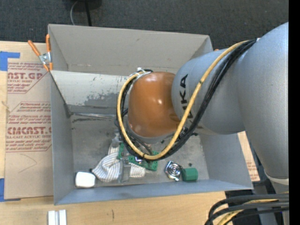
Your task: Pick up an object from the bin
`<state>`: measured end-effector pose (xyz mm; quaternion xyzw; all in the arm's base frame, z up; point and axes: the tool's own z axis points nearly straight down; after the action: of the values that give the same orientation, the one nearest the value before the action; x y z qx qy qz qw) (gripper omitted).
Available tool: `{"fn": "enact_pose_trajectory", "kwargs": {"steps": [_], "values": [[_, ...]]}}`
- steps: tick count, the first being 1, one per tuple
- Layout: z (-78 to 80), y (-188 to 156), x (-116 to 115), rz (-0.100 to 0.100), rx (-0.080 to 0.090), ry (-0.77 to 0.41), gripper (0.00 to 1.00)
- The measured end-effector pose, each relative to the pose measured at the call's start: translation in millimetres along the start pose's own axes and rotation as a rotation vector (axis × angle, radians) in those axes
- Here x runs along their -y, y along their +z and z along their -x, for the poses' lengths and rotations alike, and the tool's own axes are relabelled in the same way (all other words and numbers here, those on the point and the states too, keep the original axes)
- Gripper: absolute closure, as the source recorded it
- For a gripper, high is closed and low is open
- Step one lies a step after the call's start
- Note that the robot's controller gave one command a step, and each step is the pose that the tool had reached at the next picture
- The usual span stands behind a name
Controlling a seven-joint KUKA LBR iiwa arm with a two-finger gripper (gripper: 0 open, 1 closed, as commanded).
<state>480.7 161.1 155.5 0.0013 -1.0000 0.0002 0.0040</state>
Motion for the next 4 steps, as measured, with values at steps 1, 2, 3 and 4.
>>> {"fn": "enact_pose_trajectory", "kwargs": {"steps": [1,2,3,4], "values": [[1.9,-4.4,0.7,0.001,0.007,0.002,0.0],[8.6,18.1,7.4,0.004,0.012,0.061,0.0],[20.4,83.8,31.8,0.003,0.01,-0.034,1.0],[20.3,83.8,31.8,0.003,0.01,-0.034,1.0]]}}
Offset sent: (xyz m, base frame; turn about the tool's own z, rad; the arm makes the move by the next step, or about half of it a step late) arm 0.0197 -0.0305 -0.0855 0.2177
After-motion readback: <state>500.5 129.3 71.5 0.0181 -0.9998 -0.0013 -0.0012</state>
